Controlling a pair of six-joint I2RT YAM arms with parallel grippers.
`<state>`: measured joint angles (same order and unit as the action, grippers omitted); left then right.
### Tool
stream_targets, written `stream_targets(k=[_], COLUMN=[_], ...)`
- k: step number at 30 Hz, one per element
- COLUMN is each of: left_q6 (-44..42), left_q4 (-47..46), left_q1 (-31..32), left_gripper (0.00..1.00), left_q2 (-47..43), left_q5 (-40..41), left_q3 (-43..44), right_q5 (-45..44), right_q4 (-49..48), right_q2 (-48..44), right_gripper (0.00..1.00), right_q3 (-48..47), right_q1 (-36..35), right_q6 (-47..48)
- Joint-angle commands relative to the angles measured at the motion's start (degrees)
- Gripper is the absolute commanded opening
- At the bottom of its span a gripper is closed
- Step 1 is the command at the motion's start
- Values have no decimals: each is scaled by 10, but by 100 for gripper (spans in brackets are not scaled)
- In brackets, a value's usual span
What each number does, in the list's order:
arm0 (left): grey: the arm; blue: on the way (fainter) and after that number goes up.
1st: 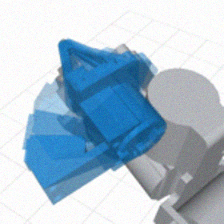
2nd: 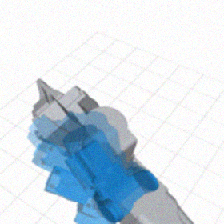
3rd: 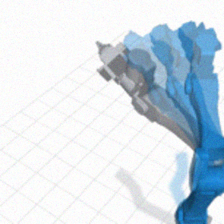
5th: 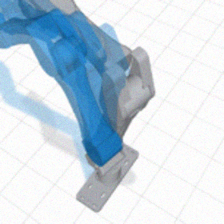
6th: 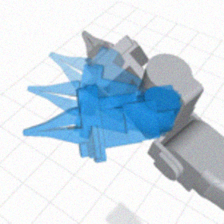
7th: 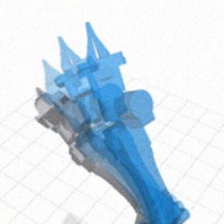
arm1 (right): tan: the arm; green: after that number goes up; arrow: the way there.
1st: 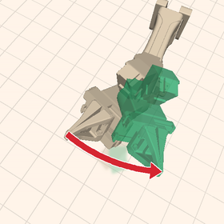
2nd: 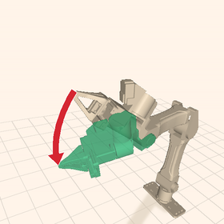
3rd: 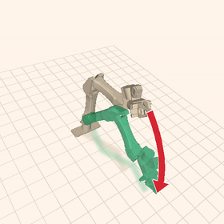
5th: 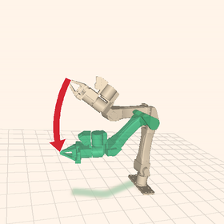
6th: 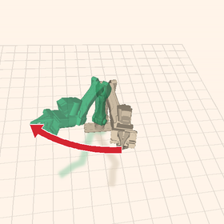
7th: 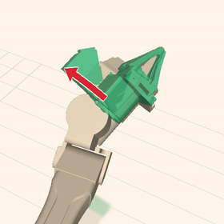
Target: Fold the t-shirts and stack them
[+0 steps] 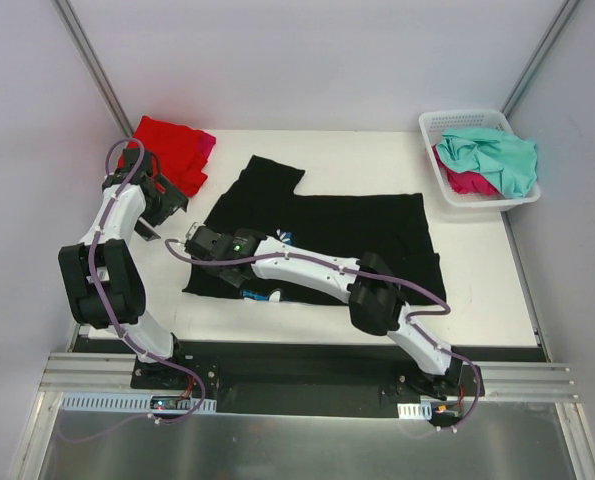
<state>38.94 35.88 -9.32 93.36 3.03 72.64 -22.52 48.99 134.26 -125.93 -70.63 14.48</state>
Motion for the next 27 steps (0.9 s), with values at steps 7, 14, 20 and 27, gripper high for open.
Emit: stream_targets(k=[7, 14, 20, 27], left_q6=[-23, -29, -30, -31], left_q4=[8, 16, 17, 20], left_q1=[5, 5, 5, 4], left_gripper=[99, 99, 99, 99], left_q2=[-34, -30, -29, -27], left_q5=[4, 9, 7, 4], left_q3=[8, 19, 25, 33], right_q5=[-105, -91, -85, -75], right_q4=[-41, -48, -49, -52], right_q2=[-50, -14, 12, 29], right_gripper=[47, 47, 45, 45], right_q3=[81, 48, 12, 2], right_q1=[6, 16, 22, 34], right_q6=[17, 20, 36, 38])
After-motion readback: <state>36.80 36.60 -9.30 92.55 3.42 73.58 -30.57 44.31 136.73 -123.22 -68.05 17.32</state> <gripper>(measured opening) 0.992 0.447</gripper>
